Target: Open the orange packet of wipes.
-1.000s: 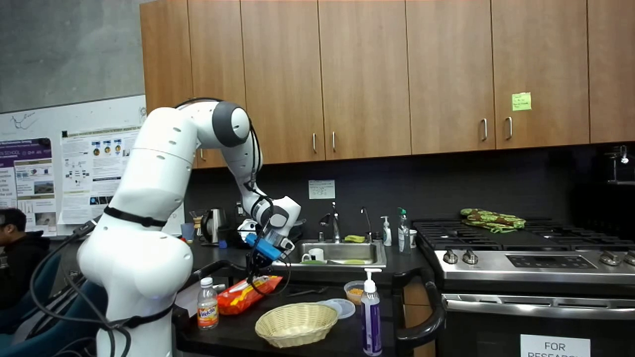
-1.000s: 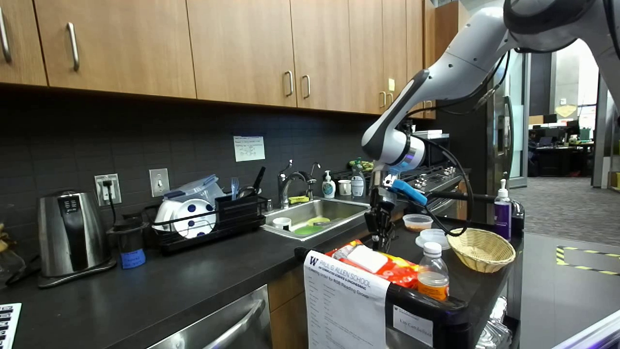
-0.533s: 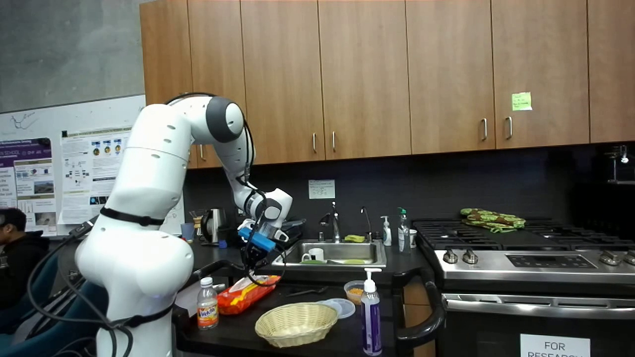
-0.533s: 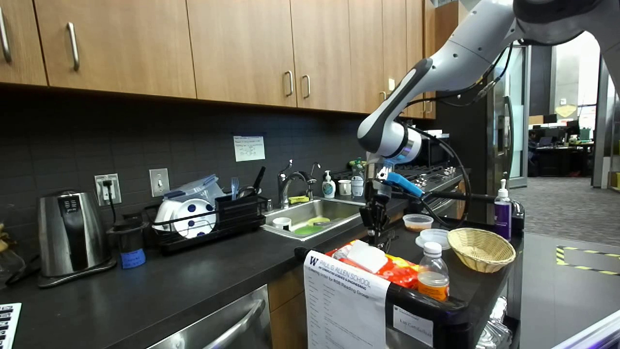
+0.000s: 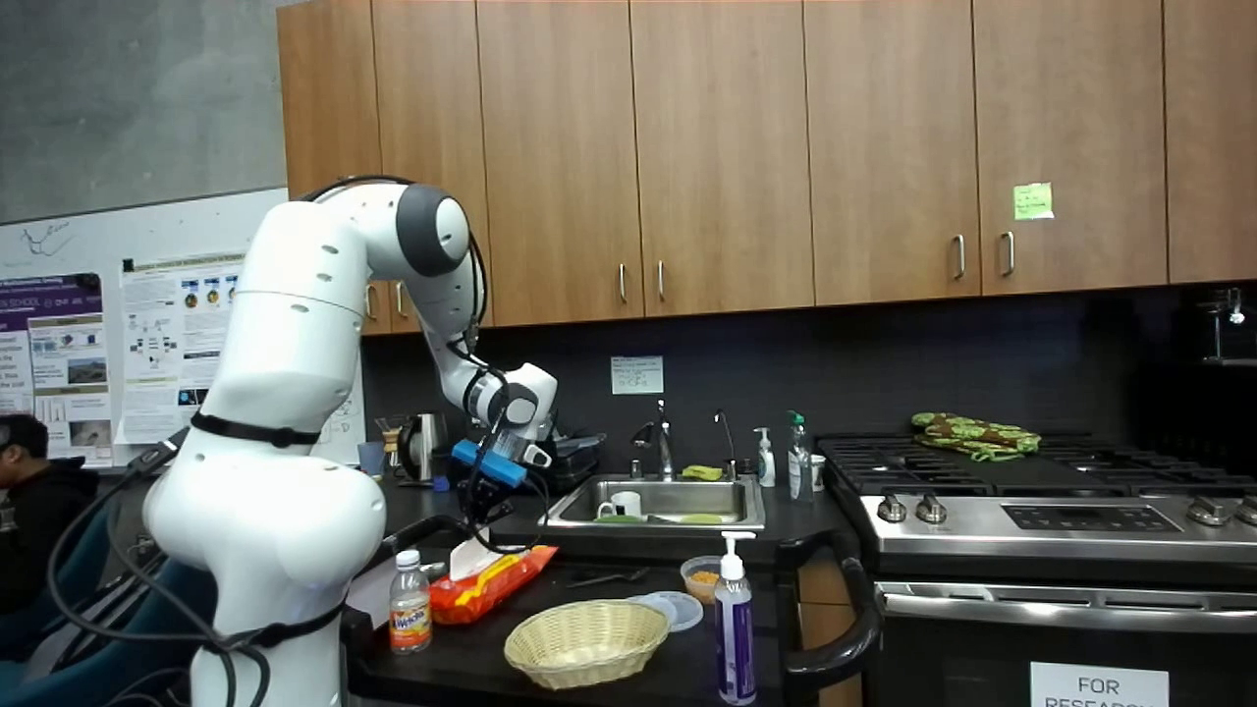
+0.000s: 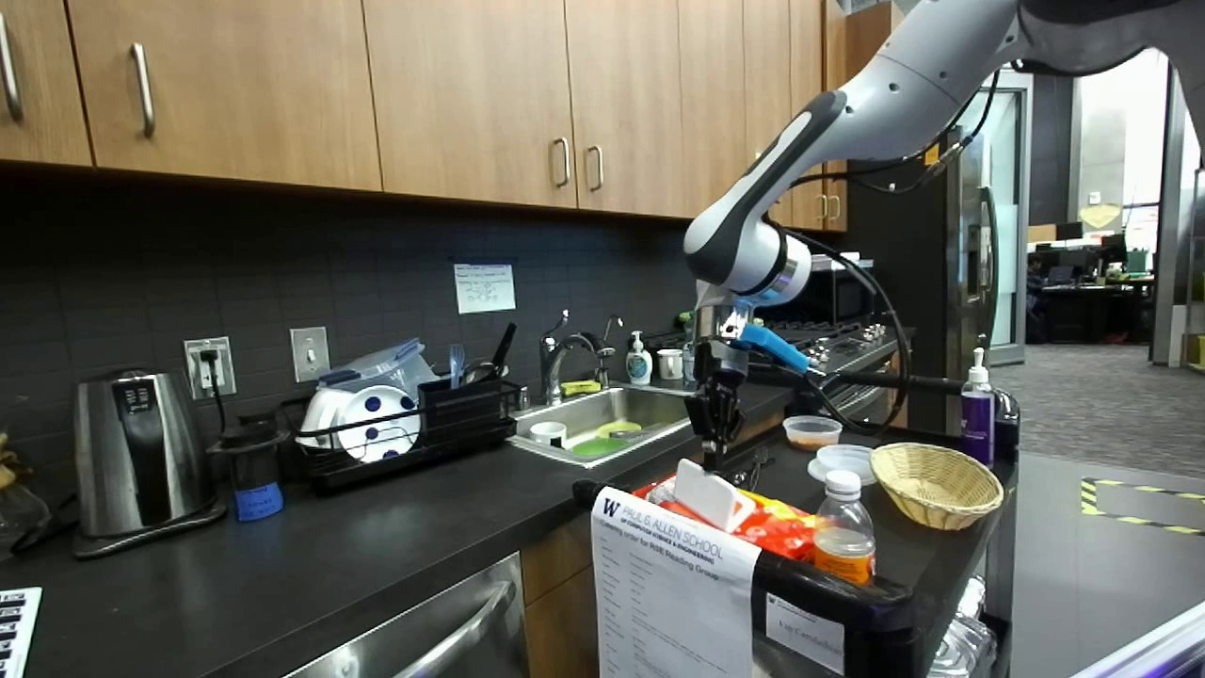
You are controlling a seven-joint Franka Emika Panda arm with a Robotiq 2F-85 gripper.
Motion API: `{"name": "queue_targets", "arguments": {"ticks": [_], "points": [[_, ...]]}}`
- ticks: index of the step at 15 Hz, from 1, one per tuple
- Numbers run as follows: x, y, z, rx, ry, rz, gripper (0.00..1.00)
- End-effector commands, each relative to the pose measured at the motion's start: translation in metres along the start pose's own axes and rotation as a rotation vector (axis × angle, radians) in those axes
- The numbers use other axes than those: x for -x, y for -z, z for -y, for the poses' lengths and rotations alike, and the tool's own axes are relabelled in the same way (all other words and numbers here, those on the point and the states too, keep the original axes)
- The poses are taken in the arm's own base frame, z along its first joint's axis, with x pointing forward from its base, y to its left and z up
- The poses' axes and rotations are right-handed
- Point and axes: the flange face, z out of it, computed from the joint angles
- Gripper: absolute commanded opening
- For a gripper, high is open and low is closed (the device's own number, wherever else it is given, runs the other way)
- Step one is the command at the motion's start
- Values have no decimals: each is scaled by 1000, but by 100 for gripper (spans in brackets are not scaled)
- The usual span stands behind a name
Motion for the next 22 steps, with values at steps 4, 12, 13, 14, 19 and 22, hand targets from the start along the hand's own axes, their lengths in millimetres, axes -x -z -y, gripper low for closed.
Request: {"name": "queue_targets", "arguments": {"ticks": [4,12,13,14,19,22], "points": [[21,-21,26,-20,25,104,27],[27,-37,31,-45,46,165,71],[28,-34,32,-41,49,165,79],[28,-31,32,-34,49,164,85],[35,-5,26,34,48,152,100],[36,8,8,94,58,127,100]]}}
